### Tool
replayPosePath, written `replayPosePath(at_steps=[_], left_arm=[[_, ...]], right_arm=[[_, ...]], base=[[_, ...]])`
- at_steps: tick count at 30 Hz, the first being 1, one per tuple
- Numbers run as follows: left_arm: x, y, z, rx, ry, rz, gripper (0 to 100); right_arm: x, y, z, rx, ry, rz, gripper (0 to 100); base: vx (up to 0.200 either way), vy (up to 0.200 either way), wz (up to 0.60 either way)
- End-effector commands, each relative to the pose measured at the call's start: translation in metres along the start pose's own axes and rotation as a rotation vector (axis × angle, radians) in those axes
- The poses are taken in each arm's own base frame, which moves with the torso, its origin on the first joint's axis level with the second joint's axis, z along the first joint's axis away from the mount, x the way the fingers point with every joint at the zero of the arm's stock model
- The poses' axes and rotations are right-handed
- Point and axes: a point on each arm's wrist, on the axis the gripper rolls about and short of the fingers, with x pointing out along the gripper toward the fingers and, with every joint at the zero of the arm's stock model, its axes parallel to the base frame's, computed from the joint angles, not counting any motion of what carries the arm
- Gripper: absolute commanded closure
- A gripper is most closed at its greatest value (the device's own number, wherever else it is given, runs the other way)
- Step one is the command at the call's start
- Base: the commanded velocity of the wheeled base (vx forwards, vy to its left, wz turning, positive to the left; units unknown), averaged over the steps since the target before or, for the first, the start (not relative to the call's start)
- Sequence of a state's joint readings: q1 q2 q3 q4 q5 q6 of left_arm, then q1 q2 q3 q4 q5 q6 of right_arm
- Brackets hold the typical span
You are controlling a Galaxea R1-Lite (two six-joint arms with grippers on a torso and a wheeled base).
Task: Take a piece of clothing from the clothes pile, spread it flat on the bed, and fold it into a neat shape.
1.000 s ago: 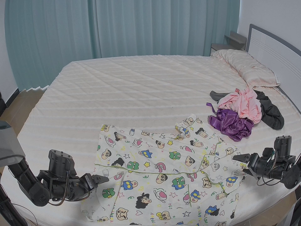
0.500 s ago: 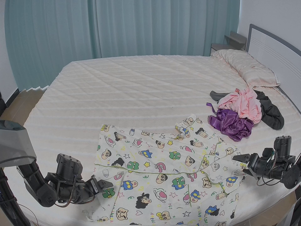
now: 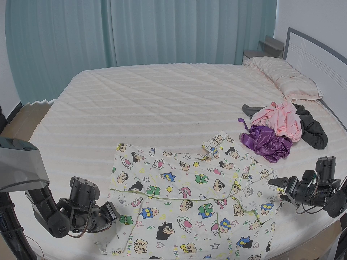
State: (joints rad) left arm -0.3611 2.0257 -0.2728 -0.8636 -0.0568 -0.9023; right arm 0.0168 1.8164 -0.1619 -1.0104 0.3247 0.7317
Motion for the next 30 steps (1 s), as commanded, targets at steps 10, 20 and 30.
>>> replayPosePath(at_steps=[10, 20, 30], left_arm=[[-0.006, -0.011, 0.038, 0.007, -0.152, -0.072, 100], [0.019, -0.001, 0.057, 0.054, -0.150, -0.006, 100], [0.027, 0.007, 0.055, 0.038, -0.131, 0.025, 100]], right_arm=[[0.000, 0.000, 0.000, -0.001, 0.001, 0.002, 0], [0.000, 0.000, 0.000, -0.002, 0.001, 0.000, 0], [-0.001, 0.000, 0.000, -0.002, -0.003, 0.001, 0]], base=[[0.000, 0.000, 0.00], [0.000, 0.000, 0.00], [0.000, 0.000, 0.00]])
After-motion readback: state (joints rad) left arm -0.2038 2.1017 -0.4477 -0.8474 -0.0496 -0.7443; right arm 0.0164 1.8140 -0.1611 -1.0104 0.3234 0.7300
